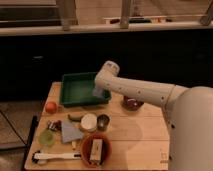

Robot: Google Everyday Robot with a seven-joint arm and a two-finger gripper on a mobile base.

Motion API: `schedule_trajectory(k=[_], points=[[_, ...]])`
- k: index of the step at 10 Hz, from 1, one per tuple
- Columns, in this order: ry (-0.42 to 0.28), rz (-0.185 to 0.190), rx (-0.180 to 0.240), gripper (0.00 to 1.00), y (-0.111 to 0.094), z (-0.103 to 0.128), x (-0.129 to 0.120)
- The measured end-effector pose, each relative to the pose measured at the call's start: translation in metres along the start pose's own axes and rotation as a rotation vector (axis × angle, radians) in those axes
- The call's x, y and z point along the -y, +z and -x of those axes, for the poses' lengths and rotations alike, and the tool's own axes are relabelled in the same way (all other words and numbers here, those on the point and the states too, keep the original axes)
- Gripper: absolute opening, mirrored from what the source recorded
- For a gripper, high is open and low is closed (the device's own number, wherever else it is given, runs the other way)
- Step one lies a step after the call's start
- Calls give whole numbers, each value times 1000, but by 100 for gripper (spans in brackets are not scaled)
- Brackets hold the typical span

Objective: Place sponge in tray

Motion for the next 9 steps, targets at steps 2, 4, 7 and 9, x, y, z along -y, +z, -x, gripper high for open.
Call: schedule_trajectory(k=[2,4,7,9], points=[[110,-11,8,2,15,-4,-1],[143,-29,18,2,23,-6,-2],[152,-56,38,2,30,-6,3],[150,-68,48,2,34,-7,6]])
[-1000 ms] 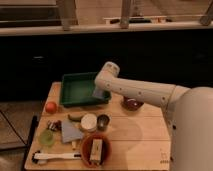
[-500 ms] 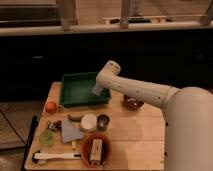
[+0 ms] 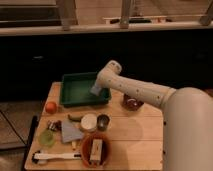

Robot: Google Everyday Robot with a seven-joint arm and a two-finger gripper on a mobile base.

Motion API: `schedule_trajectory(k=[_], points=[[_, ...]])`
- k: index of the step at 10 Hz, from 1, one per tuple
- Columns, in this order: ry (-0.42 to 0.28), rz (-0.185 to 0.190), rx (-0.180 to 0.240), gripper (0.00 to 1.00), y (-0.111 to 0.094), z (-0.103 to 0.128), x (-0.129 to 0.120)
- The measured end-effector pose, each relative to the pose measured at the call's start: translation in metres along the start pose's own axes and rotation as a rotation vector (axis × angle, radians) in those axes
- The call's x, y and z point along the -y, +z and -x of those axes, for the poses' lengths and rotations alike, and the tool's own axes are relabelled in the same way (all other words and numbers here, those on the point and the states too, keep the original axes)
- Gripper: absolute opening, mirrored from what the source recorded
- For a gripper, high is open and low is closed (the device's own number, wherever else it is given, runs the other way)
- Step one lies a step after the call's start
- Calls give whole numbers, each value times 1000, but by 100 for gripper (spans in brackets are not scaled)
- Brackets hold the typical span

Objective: Place sponge in tray

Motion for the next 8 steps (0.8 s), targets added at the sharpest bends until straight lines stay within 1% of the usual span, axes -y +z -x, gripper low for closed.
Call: schedule_trajectory(k=[4,5,6,8], points=[[-9,-11,20,2,10,-2,11],[-12,-12,25,3,12,-1,12],[-19,-10,28,10,14,-2,12],[-28,-14,36,30,15,-2,14]])
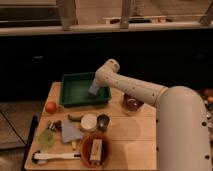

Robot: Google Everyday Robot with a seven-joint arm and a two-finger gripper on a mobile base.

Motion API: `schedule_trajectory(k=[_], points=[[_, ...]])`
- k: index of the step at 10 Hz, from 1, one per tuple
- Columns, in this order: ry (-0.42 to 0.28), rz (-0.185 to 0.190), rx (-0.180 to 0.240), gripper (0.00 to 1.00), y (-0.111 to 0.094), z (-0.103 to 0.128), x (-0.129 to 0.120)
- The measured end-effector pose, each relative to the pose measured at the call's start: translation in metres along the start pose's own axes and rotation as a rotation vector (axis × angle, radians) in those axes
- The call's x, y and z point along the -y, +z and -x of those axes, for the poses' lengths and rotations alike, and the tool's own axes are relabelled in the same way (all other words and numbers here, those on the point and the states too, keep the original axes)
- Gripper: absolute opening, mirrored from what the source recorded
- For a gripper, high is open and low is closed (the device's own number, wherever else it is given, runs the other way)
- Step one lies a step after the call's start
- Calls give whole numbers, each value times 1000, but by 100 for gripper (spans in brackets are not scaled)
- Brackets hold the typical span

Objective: Place sponge in tray

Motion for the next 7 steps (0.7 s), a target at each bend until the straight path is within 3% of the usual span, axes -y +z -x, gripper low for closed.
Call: schedule_trajectory(k=[4,5,7], points=[[26,-51,28,71,-1,-2,7],[32,-72,36,78,-2,-3,10],[47,-118,57,80,-5,-4,15]])
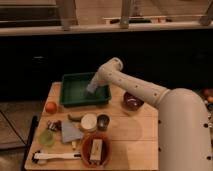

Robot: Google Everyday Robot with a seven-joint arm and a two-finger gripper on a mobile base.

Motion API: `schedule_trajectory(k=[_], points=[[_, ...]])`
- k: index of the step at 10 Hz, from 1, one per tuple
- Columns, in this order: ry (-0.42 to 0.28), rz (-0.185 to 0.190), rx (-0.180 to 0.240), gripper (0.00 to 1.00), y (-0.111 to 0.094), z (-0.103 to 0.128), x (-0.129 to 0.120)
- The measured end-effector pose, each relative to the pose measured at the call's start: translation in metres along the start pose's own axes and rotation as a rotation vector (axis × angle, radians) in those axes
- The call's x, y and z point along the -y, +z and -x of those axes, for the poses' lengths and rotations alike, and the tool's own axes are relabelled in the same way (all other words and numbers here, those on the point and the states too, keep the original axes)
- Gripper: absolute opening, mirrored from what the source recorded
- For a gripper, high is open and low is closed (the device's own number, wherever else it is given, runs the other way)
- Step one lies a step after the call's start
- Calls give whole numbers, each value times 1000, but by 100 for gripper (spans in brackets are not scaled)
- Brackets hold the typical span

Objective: Place sponge in tray

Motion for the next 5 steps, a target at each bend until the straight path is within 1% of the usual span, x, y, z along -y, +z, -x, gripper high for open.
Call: schedule_trajectory(k=[1,3,5], points=[[10,-26,14,80,-1,0,3],[33,-66,40,80,-1,0,5],[44,-83,54,80,-1,1,6]])
